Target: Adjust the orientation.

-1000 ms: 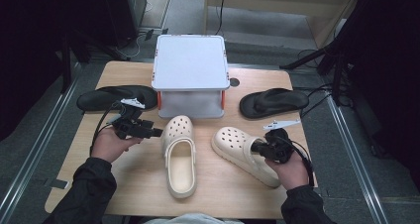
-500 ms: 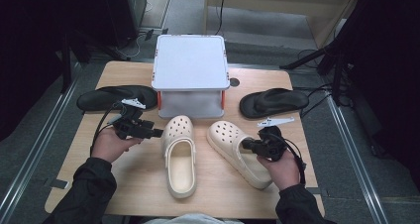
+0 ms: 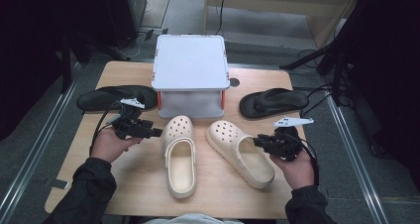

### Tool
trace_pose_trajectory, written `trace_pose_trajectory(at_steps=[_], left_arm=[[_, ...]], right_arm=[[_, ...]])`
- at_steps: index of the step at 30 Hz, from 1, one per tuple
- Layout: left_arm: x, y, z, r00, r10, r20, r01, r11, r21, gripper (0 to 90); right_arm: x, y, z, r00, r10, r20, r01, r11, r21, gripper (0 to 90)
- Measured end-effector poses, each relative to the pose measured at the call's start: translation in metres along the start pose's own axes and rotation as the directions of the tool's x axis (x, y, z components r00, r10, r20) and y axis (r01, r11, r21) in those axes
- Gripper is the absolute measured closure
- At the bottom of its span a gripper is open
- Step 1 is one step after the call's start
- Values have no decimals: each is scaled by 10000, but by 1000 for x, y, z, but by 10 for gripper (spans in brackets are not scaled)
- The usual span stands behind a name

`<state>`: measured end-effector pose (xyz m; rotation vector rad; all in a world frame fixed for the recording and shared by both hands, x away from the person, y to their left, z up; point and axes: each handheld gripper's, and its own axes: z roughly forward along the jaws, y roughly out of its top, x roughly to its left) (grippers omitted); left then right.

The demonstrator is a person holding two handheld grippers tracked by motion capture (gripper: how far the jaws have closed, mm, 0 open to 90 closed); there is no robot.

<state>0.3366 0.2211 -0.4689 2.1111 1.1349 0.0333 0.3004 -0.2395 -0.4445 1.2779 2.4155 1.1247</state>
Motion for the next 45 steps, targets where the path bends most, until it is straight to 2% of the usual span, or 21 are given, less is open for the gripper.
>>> trace_pose_trajectory(at_steps=[3, 5, 10, 12, 16, 20, 22, 24, 28, 33, 38, 40, 42, 43, 45], left_arm=[[-1, -1, 0, 10000, 3, -46, -3, 10000, -15, 388], [-1, -1, -2, 9999, 59, -100, -58, 10000, 37, 387], [-1, -5, -5, 9998, 22, -204, -23, 10000, -67, 387], [-1, -7, -7, 9995, 43, -310, -48, 9999, -159, 387], [-1, -11, -10, 9994, -49, -346, 43, 9998, -181, 385], [-1, -14, -11, 9991, -102, -412, 94, 9998, -192, 385], [-2, -16, -12, 9989, -200, -413, 192, 9996, -195, 384], [-1, -17, -12, 9990, -180, -417, 172, 9997, -187, 384], [-1, -19, -14, 9986, -236, -478, 227, 9996, -179, 386], [-1, -20, -16, 9985, -304, -457, 295, 9994, -192, 392], [-4, -20, -18, 9992, -205, -344, 198, 9996, -213, 539], [-7, -18, -21, 9995, -110, -312, 99, 9993, -367, 606], [-7, -18, -23, 9997, -47, -232, 37, 9991, -428, 695], [-7, -17, -24, 10000, 10, -21, -11, 9990, -449, 740], [-8, -17, -23, 9999, 142, 92, -140, 9996, -240, 849]], right_arm=[[-6, -4, 3, 9998, -136, 158, 136, 9999, 5, 602], [-7, -5, 6, 9999, -124, 54, 123, 9999, 108, 579], [-7, -4, 21, 9988, -485, 111, 479, 9975, 512, 544], [-7, -4, 26, 9990, -438, 50, 434, 9966, 696, 535], [-8, -3, 36, 9996, -276, -74, 281, 9951, 949, 557], [-6, -1, 42, 9993, -384, -48, 387, 9936, 1059, 582], [-7, 1, 49, 9983, -576, 89, 562, 9923, 1107, 626], [-8, 2, 52, 9986, -520, -10, 518, 9912, 1218, 634], [-9, 3, 53, 9988, -487, -93, 495, 9910, 1246, 644], [-6, 5, 53, 9978, -666, -57, 668, 9888, 1332, 689], [-2, 8, 52, 9976, -684, 130, 660, 9886, 1354, 742], [0, 11, 51, 9991, -424, 60, 413, 9912, 1257, 763], [1, 12, 50, 9993, -377, 39, 369, 9921, 1201, 763], [7, 16, 49, 9992, -345, 204, 319, 9930, 1139, 764], [13, 20, 49, 9979, -470, 445, 419, 9932, 1089, 764]])
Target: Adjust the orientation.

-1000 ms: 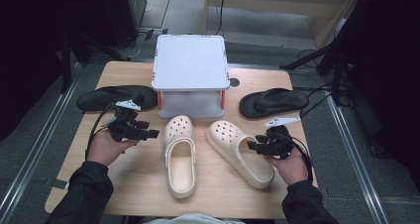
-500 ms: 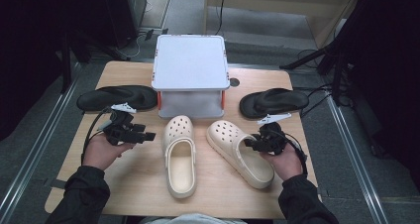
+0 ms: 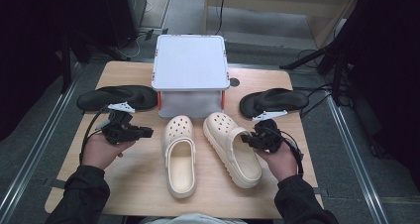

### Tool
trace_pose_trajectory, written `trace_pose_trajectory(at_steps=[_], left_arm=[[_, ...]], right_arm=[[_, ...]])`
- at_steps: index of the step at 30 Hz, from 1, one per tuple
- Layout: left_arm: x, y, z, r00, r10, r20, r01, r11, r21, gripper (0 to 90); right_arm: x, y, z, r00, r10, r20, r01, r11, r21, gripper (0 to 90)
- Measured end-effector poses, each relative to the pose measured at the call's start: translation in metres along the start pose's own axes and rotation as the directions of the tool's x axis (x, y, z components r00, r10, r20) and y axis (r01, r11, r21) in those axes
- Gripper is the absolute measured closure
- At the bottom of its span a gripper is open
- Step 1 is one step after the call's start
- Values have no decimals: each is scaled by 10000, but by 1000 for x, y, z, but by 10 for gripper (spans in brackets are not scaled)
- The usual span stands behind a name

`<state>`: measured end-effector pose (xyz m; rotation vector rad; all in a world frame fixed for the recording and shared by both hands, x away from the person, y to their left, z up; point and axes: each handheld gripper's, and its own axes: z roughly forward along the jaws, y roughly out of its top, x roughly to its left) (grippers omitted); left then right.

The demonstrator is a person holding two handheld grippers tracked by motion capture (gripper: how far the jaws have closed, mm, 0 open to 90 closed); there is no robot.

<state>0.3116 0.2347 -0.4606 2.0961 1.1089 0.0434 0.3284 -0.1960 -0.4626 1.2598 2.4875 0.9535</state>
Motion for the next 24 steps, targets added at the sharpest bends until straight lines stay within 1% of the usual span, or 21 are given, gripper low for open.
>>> trace_pose_trajectory(at_steps=[1, 2, 3, 6, 8, 9, 11, 13, 14, 15, 16, 18, 19, 20, 22, 23, 24], left_arm=[[0, 0, 0, 10000, 0, 0, 0, 10000, 0, 890], [1, -1, 4, 9996, 109, 249, -116, 9996, 259, 897], [1, -1, 5, 9996, 101, 276, -109, 9994, 323, 898], [2, -1, 9, 9986, -36, 530, 25, 9998, 212, 898], [4, -1, 11, 9987, -70, 514, 63, 9999, 135, 897], [4, 0, 13, 9990, -84, 444, 79, 9999, 105, 897], [6, 0, 16, 9987, -142, 491, 138, 9999, 77, 896], [6, 1, 19, 9983, -159, 553, 151, 9998, 150, 896], [5, 2, 23, 9988, -86, 478, 74, 9997, 240, 896], [4, 2, 26, 9988, -38, 485, 24, 9996, 295, 895], [4, 3, 28, 9988, 28, 488, -46, 9993, 374, 892], [3, 3, 31, 9990, -19, 453, 1, 9992, 389, 885], [3, 3, 31, 9990, -19, 453, 1, 9992, 389, 883], [3, 3, 33, 9987, -57, 498, 35, 9990, 437, 878], [3, 3, 37, 9988, -76, 489, 49, 9985, 544, 874], [3, 3, 38, 9987, -67, 511, 37, 9982, 592, 871], [3, 3, 38, 9987, -67, 511, 37, 9982, 592, 870]], right_arm=[[4, 2, 0, 9999, -28, 99, 28, 10000, -16, 765], [7, 4, 0, 9998, -70, 201, 69, 10000, 7, 766], [10, 5, 1, 9996, -79, 280, 78, 10000, 23, 766], [19, 9, 5, 9992, -82, 401, 78, 9999, 97, 765], [23, 11, 9, 9987, -84, 507, 72, 9997, 234, 765], [24, 11, 11, 9985, -69, 534, 55, 9996, 267, 765], [28, 13, 16, 9977, -45, 681, 21, 9994, 353, 764], [30, 14, 17, 9975, -48, 704, 24, 9994, 342, 764], [35, 15, 21, 9976, -47, 687, 22, 9993, 369, 764], [36, 15, 22, 9975, 21, 701, -48, 9992, 387, 764], [38, 16, 24, 9977, -6, 682, -21, 9992, 393, 763], [44, 16, 28, 9963, -99, 851, 65, 9992, 400, 761], [44, 16, 28, 9963, -99, 851, 65, 9992, 400, 761], [47, 16, 30, 9953, -63, 966, 25, 9992, 391, 758], [49, 16, 32, 9944, 46, 1053, -82, 9994, 332, 752], [50, 16, 32, 9942, 103, 1068, -140, 9993, 332, 746], [51, 17, 33, 9952, 94, 978, -124, 9995, 300, 736]])
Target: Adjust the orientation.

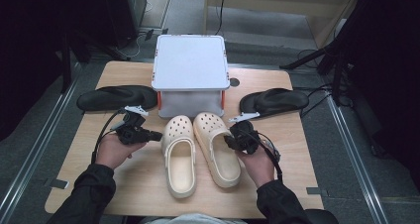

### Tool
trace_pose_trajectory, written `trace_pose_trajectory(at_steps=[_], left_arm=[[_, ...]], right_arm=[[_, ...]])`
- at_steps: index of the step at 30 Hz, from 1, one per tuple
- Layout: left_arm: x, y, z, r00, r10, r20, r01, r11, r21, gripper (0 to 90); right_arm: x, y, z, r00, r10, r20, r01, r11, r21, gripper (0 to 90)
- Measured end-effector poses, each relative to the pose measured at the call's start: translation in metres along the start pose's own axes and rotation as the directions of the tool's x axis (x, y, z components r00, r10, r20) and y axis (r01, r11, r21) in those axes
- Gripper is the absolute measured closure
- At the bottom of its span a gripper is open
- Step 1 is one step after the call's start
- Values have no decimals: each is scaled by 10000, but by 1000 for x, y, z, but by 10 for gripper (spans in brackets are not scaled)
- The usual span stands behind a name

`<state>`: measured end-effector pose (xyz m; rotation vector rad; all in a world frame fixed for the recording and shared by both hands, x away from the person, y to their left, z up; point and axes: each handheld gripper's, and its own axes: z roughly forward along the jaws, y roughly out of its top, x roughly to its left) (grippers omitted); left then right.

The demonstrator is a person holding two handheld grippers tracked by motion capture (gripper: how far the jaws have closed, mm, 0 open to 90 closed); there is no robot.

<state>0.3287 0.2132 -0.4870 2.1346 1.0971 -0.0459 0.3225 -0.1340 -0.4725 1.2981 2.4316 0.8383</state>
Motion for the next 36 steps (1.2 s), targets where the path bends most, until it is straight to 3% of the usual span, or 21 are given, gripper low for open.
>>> trace_pose_trajectory(at_steps=[4, 12, 19, 22, 23, 28, 32, 36], left_arm=[[-2, 0, 8, 9999, 59, 103, -63, 9992, 391, 870], [-4, -1, 8, 9998, 67, 204, -73, 9995, 316, 876], [-13, -4, 10, 9988, 353, 328, -368, 9983, 450, 837], [-14, -4, 9, 9987, 155, 493, -176, 9989, 441, 832], [-13, -3, 9, 9974, -85, 720, 56, 9991, 410, 807], [-18, -1, 7, 9971, 83, 755, -101, 9997, 238, 732], [-24, 4, -4, 9946, 23, 1036, -24, 10000, 2, 670], [-29, 8, -12, 9950, 143, 985, -124, 9997, -204, 636]], right_arm=[[4, 0, 1, 9993, 2, -370, -1, 10000, 24, 715], [1, -4, 1, 9948, 158, -1003, -178, 9997, -192, 686], [5, -7, 1, 9930, 145, -1173, -181, 9994, -292, 681], [4, -7, 1, 9927, 144, -1200, -185, 9993, -334, 681], [4, -8, 1, 9926, 53, -1215, -100, 9992, -384, 681], [-3, -8, -1, 9873, 76, -1586, -172, 9981, -595, 604], [-6, -7, -17, 9823, 265, -1856, -496, 9914, -1213, 549], [-7, -10, -36, 9751, 373, -2185, -730, 9848, -1575, 553]])
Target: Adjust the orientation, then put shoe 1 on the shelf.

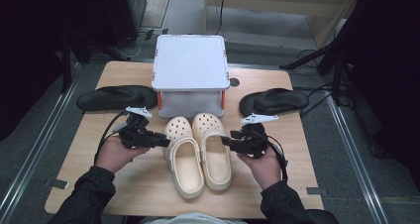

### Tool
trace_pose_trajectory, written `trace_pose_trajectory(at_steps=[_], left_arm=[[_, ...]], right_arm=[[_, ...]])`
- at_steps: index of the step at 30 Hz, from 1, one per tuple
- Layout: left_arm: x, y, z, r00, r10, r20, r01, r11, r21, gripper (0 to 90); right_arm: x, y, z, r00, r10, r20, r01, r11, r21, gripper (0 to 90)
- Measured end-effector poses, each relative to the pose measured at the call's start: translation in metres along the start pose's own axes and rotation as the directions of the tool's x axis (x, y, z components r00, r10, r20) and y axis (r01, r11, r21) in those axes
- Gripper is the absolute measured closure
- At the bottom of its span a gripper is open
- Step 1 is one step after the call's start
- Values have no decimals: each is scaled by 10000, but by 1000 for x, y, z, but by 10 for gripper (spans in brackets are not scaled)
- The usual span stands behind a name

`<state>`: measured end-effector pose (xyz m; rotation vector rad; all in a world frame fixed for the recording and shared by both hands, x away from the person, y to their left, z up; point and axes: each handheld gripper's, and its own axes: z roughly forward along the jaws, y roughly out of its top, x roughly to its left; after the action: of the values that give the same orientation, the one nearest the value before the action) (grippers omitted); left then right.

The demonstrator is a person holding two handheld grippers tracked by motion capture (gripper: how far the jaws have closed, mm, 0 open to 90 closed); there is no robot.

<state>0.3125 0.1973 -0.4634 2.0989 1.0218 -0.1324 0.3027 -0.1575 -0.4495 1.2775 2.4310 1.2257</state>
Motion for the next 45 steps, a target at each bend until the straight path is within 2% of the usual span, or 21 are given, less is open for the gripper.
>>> trace_pose_trajectory(at_steps=[3, 6, 9, 12, 16, 20, 22, 25, 27, 28, 31, 32, 35, 39, 43, 44, 45], left_arm=[[0, 3, -2, 10000, -27, -23, 27, 10000, -29, 632], [0, 8, -7, 9992, -326, -238, 321, 9993, -216, 664], [1, 16, -13, 9991, -259, -339, 248, 9991, -336, 747], [3, 17, -17, 9993, -281, -235, 270, 9986, -445, 822], [8, 19, -18, 9994, -262, -238, 255, 9993, -279, 894], [9, 22, -21, 9987, -189, -477, 173, 9993, -330, 895], [9, 29, -25, 9987, -121, -502, 100, 9991, -416, 895], [11, 34, -28, 9988, -141, -461, 119, 9988, -481, 895], [13, 41, -31, 9990, -137, -435, 114, 9985, -543, 894], [13, 48, -33, 9992, 24, -390, -48, 9982, -592, 894], [14, 56, -37, 9993, 100, -370, -125, 9976, -686, 889], [14, 63, -41, 9988, 221, -443, -253, 9970, -726, 883], [16, 73, -44, 9987, 205, -468, -243, 9964, -812, 878], [19, 91, -47, 9979, 355, -540, -395, 9963, -758, 872], [25, 106, -49, 9982, 344, -492, -392, 9942, -998, 893], [27, 113, -49, 9988, 242, -414, -285, 9938, -1073, 895], [27, 113, -49, 9988, 242, -414, -285, 9938, -1073, 896]], right_arm=[[4, -2, -5, 9998, -105, -144, 105, 9999, -29, 557], [10, -8, -7, 9989, -271, -388, 267, 9996, -98, 557], [15, -16, -2, 9978, -487, -461, 488, 9988, 25, 556], [21, -19, 1, 9955, -674, -662, 681, 9976, 95, 566], [26, -20, 6, 9934, -735, -882, 750, 9971, 138, 564], [28, -21, 10, 9933, -667, -943, 695, 9972, 272, 560], [29, -21, 9, 9940, -695, -842, 711, 9973, 157, 560], [29, -20, 9, 9935, -614, -957, 637, 9977, 213, 553], [30, -20, 10, 9933, -652, -959, 678, 9974, 245, 545], [31, -21, 11, 9931, -670, -967, 702, 9971, 302, 542], [33, -21, 12, 9927, -677, -1000, 712, 9970, 316, 541], [34, -21, 12, 9923, -693, -1027, 732, 9967, 346, 540], [35, -21, 15, 9924, -692, -1015, 739, 9963, 428, 522], [35, -20, 19, 9924, -498, -1122, 562, 9969, 552, 506], [39, -20, 21, 9920, -519, -1149, 578, 9972, 481, 525], [40, -20, 22, 9921, -497, -1148, 562, 9969, 543, 522], [40, -20, 24, 9918, -503, -1173, 574, 9967, 576, 521]])
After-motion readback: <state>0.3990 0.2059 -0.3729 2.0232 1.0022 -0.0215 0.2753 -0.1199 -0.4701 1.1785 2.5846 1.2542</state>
